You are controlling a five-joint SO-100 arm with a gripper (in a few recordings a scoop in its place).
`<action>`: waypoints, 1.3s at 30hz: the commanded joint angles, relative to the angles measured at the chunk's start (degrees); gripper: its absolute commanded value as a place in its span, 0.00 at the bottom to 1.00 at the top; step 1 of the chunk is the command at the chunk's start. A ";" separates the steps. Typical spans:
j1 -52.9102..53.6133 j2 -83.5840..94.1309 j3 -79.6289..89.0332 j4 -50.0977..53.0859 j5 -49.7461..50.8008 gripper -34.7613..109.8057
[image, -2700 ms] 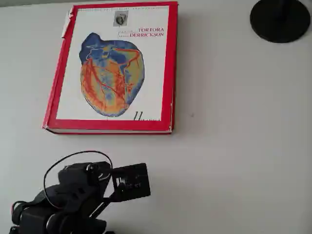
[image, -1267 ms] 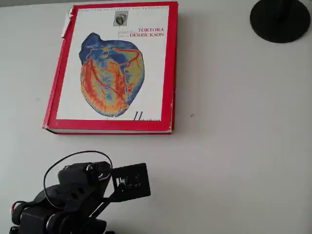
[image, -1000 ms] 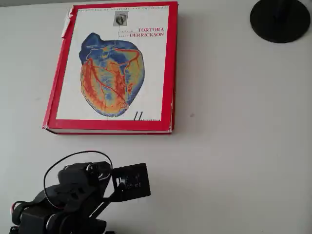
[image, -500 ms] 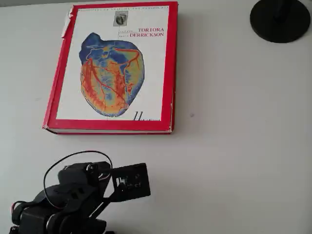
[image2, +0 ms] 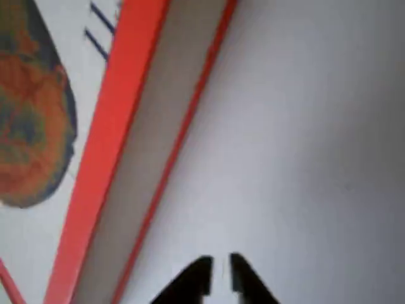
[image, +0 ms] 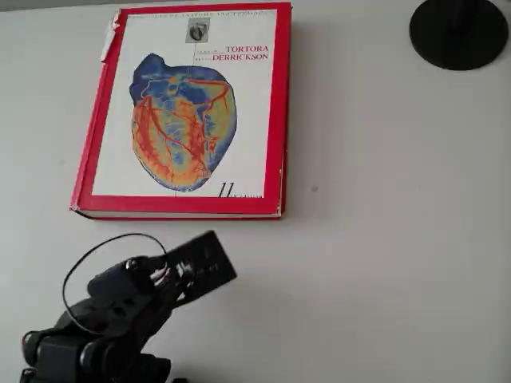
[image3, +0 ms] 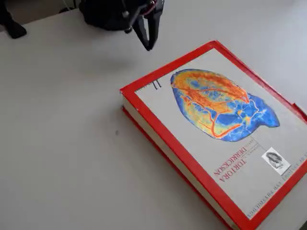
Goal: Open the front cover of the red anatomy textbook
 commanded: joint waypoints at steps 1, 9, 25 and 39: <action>4.66 -0.18 0.26 -9.40 0.00 0.32; 10.63 -13.54 -0.18 -27.51 0.70 0.33; 12.66 -48.25 -14.33 -46.32 3.69 0.33; 13.45 -56.60 -21.97 -48.34 2.81 0.33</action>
